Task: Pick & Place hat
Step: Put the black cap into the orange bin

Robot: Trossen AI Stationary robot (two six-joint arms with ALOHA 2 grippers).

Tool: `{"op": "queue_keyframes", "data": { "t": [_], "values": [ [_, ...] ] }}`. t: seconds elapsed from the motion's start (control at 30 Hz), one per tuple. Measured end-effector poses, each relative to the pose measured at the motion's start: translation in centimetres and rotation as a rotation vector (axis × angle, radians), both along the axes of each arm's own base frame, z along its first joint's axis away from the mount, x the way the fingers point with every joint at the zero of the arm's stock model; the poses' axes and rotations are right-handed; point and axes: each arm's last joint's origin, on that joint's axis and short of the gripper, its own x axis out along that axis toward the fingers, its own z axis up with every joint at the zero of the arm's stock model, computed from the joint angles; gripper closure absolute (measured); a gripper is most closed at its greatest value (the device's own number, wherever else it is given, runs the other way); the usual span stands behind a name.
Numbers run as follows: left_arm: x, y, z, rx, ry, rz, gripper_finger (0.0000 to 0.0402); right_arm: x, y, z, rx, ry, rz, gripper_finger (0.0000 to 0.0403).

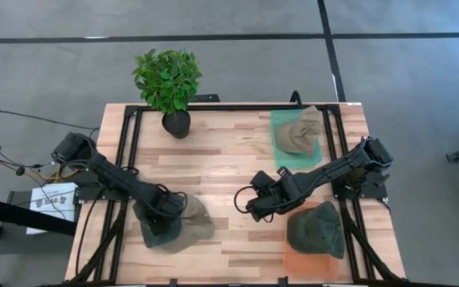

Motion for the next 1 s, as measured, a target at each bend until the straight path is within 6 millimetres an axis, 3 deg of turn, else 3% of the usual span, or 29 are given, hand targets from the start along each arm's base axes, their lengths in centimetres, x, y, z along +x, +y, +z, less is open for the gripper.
{"op": "queue_keyframes", "data": {
  "t": [0.13,0.2,0.33,0.6,0.8,1.0],
  "values": [
    [1.1,-0.4,1.1,0.056,-0.067,-0.024,0.0357,0.0,0.0,0.0,-0.004,0.003,0.017,0.0402],
    [1.6,-0.4,2.0,0.108,-0.088,-0.032,0.0386,0.0,0.0,0.0,-0.004,0.003,0.017,0.0402],
    [2.4,-0.7,5.1,0.192,-0.072,-0.052,0.0398,0.0,0.0,0.0,-0.004,0.003,0.017,0.0402],
    [3.5,-0.8,14.2,0.434,-0.137,-0.122,0.0401,-0.1,0.5,0.3,0.005,-0.011,0.018,0.0402],
    [4.9,-0.9,18.9,0.538,-0.380,-0.153,0.0401,-1.3,2.4,3.9,-0.082,-0.215,0.044,0.0393],
    [5.4,-0.8,20.8,0.607,-0.470,-0.219,0.0401,-3.2,1.2,7.5,-0.088,-0.384,-0.027,0.0344]
  ]
}}
